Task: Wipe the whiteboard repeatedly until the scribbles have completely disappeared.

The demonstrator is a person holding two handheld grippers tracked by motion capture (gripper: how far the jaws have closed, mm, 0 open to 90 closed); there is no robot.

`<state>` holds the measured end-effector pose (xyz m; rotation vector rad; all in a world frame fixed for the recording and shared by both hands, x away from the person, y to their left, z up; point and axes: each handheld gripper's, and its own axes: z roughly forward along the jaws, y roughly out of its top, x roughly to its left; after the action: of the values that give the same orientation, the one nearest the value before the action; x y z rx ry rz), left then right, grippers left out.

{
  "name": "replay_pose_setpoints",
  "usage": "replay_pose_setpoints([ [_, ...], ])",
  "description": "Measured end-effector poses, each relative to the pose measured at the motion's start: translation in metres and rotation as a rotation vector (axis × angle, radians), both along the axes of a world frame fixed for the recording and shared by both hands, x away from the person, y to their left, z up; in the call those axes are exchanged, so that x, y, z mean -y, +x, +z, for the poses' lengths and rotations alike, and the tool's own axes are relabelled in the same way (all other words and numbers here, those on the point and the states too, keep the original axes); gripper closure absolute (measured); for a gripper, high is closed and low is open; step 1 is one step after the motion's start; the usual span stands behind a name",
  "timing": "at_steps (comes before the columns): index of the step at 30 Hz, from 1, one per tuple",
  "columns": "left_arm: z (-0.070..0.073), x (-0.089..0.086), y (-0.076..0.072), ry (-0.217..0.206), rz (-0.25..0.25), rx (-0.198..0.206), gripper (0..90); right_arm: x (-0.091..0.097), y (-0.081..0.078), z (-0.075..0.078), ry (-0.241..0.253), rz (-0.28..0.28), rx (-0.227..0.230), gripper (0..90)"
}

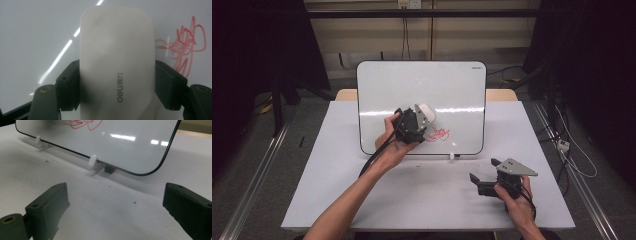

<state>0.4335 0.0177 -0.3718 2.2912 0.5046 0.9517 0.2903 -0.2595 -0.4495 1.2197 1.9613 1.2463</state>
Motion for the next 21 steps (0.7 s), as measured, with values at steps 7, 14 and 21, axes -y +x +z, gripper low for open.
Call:
replay_pose_setpoints([
  [7,-0.012,0.018,-0.010,0.024,-0.028,-0.011,30.2,0.000,-0.001,0.000,0.000,0.000,0.000,6.3],
  [14,-0.022,0.024,-0.019,0.035,-0.049,-0.014,30.1,0.000,-0.001,0.000,-0.001,0.003,0.000,6.2],
  [21,-0.031,0.027,-0.026,0.036,-0.061,-0.015,30.1,0.000,0.000,0.000,0.001,0.002,-0.002,6.3],
])
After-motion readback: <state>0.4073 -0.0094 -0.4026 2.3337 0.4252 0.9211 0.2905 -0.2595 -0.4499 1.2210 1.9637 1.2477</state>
